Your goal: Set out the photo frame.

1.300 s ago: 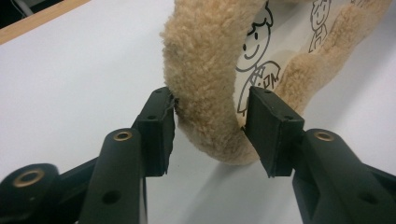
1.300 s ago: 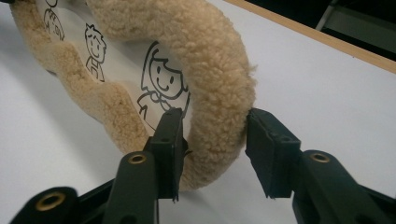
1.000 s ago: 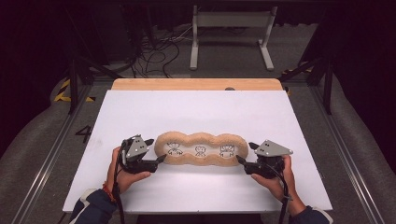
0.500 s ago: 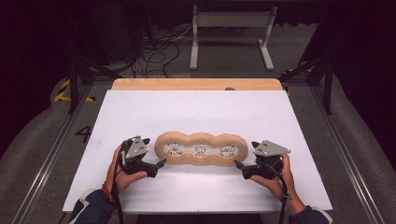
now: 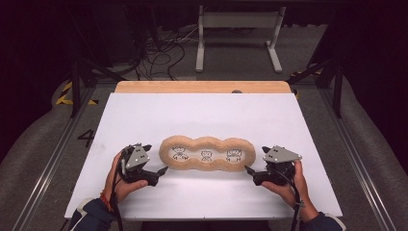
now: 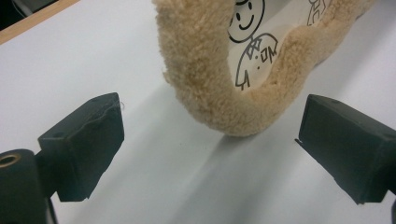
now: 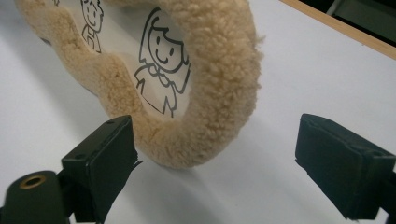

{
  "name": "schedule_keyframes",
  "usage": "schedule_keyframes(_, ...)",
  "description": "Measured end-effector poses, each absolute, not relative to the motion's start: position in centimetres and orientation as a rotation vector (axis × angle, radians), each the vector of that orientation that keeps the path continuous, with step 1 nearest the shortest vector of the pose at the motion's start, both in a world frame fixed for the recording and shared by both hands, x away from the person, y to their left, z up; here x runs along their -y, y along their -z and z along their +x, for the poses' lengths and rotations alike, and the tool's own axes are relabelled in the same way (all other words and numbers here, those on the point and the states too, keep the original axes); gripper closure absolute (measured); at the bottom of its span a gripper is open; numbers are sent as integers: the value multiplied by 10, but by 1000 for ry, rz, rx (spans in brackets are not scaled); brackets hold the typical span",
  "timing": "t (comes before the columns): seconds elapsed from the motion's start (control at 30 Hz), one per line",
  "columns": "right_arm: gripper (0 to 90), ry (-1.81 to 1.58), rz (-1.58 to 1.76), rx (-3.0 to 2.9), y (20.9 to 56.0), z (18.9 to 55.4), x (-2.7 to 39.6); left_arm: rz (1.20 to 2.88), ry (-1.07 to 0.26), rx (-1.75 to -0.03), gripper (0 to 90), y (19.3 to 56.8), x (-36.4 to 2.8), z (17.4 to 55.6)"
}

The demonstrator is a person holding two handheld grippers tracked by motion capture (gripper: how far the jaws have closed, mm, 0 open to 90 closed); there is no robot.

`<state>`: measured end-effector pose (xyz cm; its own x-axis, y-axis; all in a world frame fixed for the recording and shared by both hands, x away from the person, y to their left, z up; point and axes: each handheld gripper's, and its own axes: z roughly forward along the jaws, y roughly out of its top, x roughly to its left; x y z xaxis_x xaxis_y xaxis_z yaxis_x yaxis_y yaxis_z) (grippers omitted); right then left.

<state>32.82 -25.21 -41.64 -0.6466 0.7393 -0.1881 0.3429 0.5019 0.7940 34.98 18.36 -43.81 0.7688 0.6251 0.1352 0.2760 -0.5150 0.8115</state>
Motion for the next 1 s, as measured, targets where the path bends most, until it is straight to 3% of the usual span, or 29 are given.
schedule_keyframes(1.0,129,-964,946,-2182,429,307,306,2115,-548,-718,68,448,-234,328)
